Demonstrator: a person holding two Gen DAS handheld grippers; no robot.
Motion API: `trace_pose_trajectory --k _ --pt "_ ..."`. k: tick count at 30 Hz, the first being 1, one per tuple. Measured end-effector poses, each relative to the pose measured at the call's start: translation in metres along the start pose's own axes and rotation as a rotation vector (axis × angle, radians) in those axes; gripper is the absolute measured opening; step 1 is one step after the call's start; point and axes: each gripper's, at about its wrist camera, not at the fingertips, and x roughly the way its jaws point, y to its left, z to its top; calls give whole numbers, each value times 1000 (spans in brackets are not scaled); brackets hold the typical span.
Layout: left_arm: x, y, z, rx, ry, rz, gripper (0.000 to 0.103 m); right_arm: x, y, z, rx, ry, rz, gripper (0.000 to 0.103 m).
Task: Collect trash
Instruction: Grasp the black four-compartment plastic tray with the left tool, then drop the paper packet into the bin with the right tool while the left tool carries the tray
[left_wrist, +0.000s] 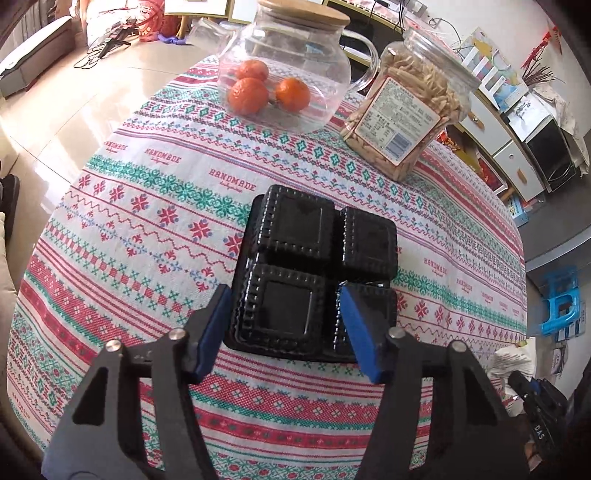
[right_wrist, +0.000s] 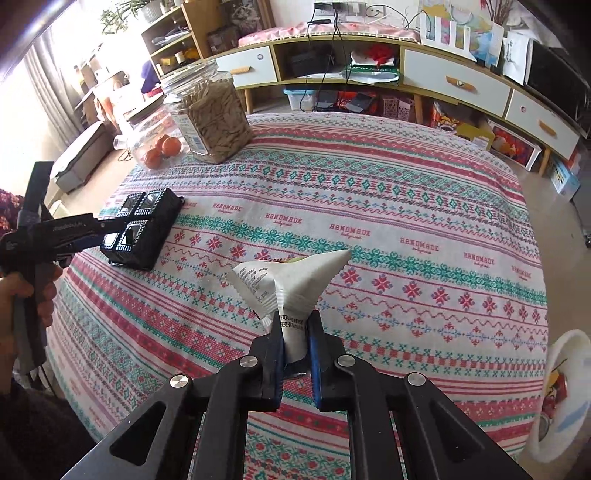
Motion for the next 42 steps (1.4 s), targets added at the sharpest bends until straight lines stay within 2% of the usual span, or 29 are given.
trace_pose_trajectory --k 1,14,18,28,42 --pt "0 1 0 -4 -13 3 53 -2 -4 0 4 -2 -1 11" --pt "-6 -6 -6 54 -50 8 49 -28 -45 -14 91 -39 10 11" --pt "-19 -17 -10 71 -64 -29 48 -43 -62 -16 120 -71 -5 11" --pt "-48 -86 -39 210 -98 -111 48 -73 -115 -37 191 -122 -58 12" --pt "-45 -191 -83 390 -64 -215 48 -121 -246 -98 429 -141 -176 12"
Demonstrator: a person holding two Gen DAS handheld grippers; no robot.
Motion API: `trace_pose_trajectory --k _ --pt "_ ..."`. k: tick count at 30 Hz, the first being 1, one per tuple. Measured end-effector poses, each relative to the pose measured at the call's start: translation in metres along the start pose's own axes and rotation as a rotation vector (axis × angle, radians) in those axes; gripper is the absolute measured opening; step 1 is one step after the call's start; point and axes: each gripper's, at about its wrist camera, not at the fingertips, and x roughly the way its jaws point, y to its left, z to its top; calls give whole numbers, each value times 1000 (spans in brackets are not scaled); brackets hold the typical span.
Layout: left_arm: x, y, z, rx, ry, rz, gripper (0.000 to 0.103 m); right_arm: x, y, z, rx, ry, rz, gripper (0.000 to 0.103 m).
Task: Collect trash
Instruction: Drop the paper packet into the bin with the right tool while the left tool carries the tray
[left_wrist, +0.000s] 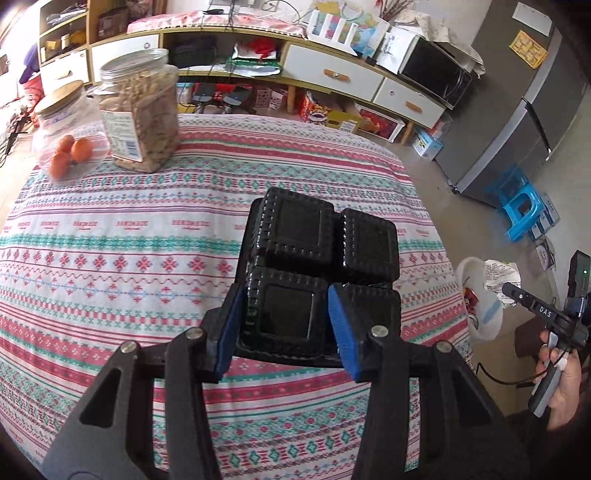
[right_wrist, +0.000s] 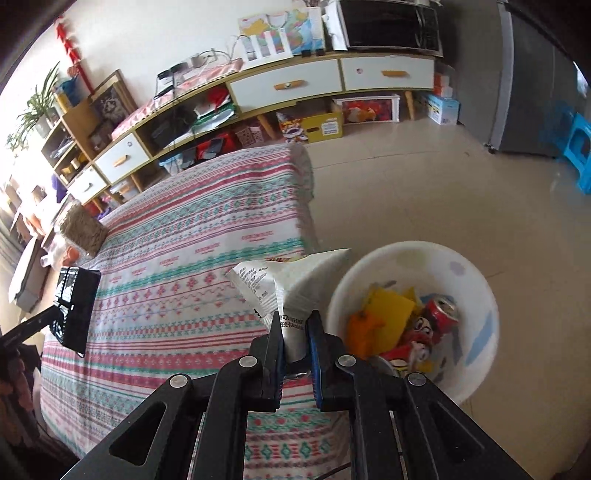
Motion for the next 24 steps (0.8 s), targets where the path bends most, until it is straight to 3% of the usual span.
trace_pose_trajectory --k 9,12,14,24 --pt "22 -83 -4 154 31 -43 48 11 -64 -9 100 69 -64 14" --pt "30 -110 -6 193 35 -52 48 18 -72 -10 113 91 -58 28" --pt "34 -126 -7 213 42 -60 49 19 -77 -11 133 96 -66 47" --pt "73 -217 -15 337 88 -81 49 -16 -115 -19 187 44 -63 54"
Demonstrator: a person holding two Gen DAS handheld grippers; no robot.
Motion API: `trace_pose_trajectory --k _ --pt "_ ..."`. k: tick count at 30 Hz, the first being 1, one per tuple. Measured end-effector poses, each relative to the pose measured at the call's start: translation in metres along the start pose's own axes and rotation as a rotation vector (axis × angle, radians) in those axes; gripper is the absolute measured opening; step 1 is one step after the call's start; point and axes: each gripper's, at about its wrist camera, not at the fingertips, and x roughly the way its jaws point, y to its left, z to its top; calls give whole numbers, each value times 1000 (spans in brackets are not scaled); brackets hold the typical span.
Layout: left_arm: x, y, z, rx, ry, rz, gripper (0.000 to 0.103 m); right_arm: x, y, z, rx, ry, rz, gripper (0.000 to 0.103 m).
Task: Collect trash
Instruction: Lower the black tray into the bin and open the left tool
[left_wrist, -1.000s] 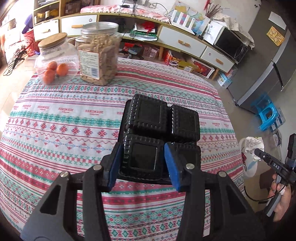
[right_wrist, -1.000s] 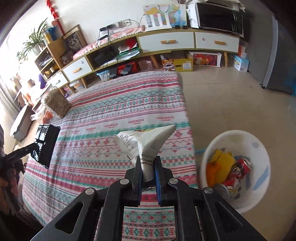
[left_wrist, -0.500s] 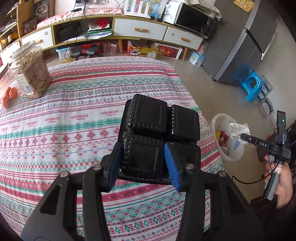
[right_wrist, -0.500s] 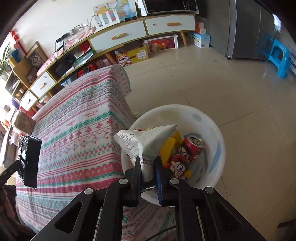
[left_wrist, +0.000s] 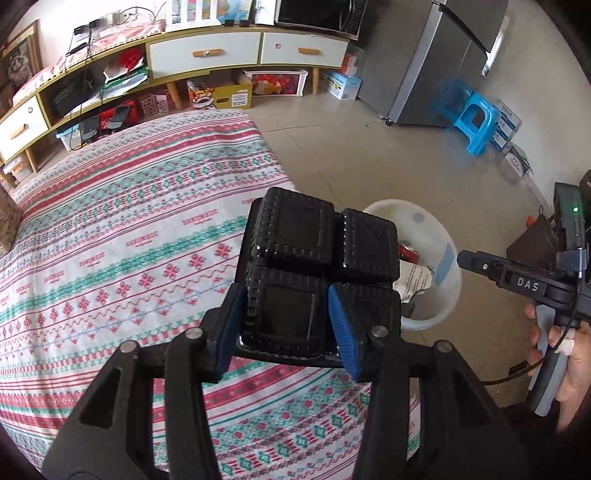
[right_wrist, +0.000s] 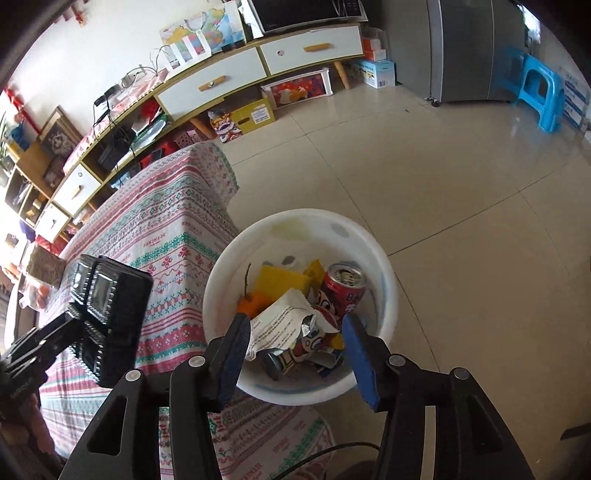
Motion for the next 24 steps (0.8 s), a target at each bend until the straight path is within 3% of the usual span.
trace_pose_trajectory --k 15,18,19,21,24 --pt "64 -97 24 111 53 -6 50 -44 -59 -36 27 -65 -106 65" --pt "70 -104 26 116 75 -41 61 -45 -66 -38 49 -65 -107 66" --pt "71 -104 26 106 85 -44 71 -45 -68 -38 57 -64 -103 66" --pt "64 -98 24 78 73 -54 82 -46 -67 -37 64 -68 -95 67" --pt "56 -92 19 62 64 -47 84 -46 -63 -36 56 -75 -91 70"
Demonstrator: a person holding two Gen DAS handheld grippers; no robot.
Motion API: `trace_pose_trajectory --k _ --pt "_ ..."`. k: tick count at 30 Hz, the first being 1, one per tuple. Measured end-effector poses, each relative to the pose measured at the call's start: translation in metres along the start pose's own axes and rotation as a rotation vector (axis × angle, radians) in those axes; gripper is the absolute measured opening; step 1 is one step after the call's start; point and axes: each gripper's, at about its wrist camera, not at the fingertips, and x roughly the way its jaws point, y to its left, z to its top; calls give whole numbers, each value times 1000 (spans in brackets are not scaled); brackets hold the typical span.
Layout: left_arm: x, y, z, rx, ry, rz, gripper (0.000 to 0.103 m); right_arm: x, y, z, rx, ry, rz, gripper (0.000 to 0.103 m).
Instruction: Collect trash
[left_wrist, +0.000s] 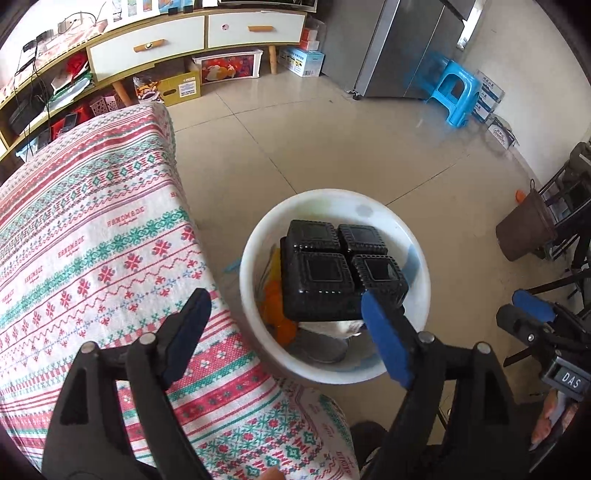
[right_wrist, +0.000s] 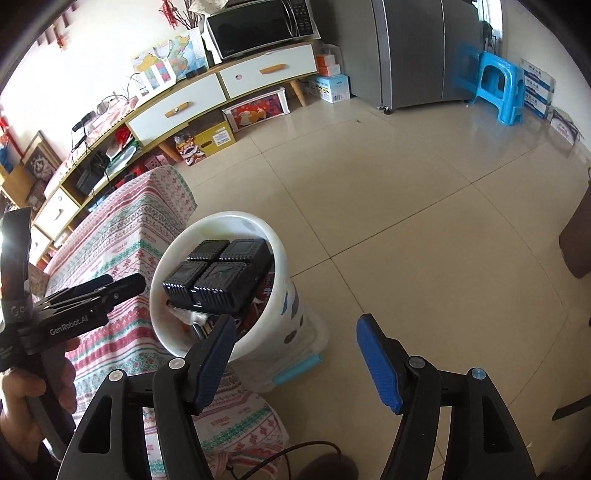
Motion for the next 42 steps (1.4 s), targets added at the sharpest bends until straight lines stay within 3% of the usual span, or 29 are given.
trace_pose_trajectory --k 5,7,13,20,24,30,42 --pt "-21 23 -16 -28 -14 34 88 -1 16 -2 -29 -6 19 72" --pt "-29 34 -25 -41 -17 58 96 -1 27 -4 -48 -7 29 73" --pt "-62 58 -56 -40 -67 124 102 -2 68 -17 -117 -10 61 78" --pt "-95 89 -97 -53 -80 191 102 -10 123 -44 -231 -47 68 85" --pt "-107 113 -119 -130 -80 212 102 -15 151 -61 -286 -82 60 85" --pt "-129 134 -153 -262 -152 243 102 -25 187 -83 -378 -176 48 86" --pt "-141 134 -170 -273 -211 303 102 -22 204 -91 -422 -209 38 87"
